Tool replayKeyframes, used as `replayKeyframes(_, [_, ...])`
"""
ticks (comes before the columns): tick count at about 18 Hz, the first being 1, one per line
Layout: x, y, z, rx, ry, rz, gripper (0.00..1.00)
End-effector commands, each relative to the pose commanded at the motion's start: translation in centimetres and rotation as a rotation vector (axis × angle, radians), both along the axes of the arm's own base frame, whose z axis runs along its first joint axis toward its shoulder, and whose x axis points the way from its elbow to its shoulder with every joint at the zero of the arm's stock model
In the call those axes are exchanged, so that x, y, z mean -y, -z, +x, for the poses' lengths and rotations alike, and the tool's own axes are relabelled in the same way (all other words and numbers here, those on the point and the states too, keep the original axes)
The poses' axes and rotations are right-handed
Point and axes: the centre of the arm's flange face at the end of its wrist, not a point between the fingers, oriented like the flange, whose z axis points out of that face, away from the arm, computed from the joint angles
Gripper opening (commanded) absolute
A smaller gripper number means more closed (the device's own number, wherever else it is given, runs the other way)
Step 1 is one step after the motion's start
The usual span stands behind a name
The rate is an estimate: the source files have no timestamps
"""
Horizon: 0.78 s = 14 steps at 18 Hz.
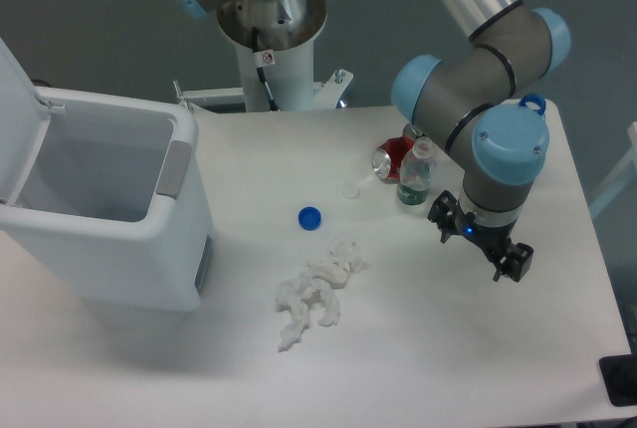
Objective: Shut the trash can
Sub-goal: 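Raise the gripper and swing it over toward the trash can lid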
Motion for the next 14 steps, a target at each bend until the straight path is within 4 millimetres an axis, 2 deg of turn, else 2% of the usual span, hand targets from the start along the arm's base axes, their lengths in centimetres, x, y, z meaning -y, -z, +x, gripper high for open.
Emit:
replayKeyframes(6, [-0.3, -0.4, 0.3, 0.008, -0.020, 0.028, 1.00])
replayKeyframes(9, [-1.3, -1.2, 1.6, 0.010, -0.071, 0.051, 1.00])
replayKeyframes(11, [-0.8, -1.9, 3.1, 0.012, -0.092, 0.054, 1.00])
replayKeyframes(14, [-0.1, -4.5, 6.1, 0.014, -0.092, 0.099, 1.00])
